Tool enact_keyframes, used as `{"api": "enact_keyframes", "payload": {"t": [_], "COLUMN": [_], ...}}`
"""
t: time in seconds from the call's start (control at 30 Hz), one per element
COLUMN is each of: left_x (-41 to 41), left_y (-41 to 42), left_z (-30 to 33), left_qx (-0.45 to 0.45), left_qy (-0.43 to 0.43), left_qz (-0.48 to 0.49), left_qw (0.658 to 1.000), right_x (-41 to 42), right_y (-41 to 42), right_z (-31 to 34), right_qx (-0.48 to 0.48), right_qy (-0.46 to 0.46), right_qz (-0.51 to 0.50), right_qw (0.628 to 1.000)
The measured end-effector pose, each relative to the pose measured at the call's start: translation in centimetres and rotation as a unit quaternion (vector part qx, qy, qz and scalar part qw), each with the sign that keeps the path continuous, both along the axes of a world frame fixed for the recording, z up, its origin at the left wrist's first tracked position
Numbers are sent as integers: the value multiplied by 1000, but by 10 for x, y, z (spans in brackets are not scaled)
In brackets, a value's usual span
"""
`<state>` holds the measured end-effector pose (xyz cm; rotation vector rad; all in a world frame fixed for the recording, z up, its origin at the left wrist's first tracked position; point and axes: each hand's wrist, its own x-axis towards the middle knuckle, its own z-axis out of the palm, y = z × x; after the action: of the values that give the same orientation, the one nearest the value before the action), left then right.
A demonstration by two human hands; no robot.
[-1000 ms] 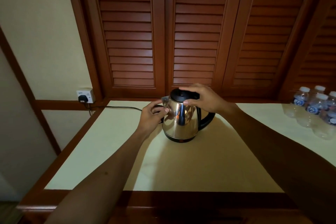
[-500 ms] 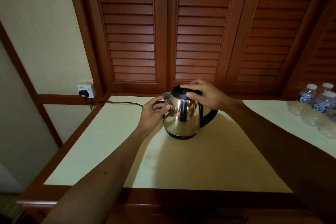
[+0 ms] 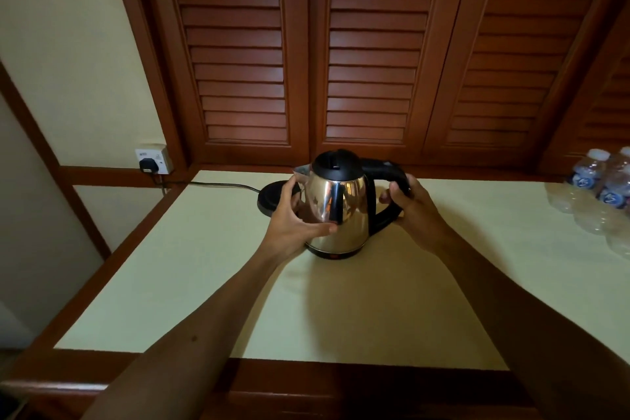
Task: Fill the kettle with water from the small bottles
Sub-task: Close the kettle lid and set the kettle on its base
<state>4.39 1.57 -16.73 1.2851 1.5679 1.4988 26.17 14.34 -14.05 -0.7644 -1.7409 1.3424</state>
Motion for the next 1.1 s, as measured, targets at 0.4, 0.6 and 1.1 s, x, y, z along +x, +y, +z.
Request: {"api": "enact_keyframes", "payload": {"t": [0.4,0.6,1.1], "left_x": [-5,-37,-113], "left_y": [-5,-9,16], "left_z": [15,38,66], "left_qx": [11,41,63], "left_qy": [2,52,24], "left_qz": [49,51,42], "left_qw": [999,997,997], "right_x": [-15,-44,-124], "right_y": [10,10,21], "right_z": [10,25,56], "right_qx": [38,43,28], "right_qy": [7,29,58], "right_qz": [10,27,0], "right_qw": [999,998,998]}}
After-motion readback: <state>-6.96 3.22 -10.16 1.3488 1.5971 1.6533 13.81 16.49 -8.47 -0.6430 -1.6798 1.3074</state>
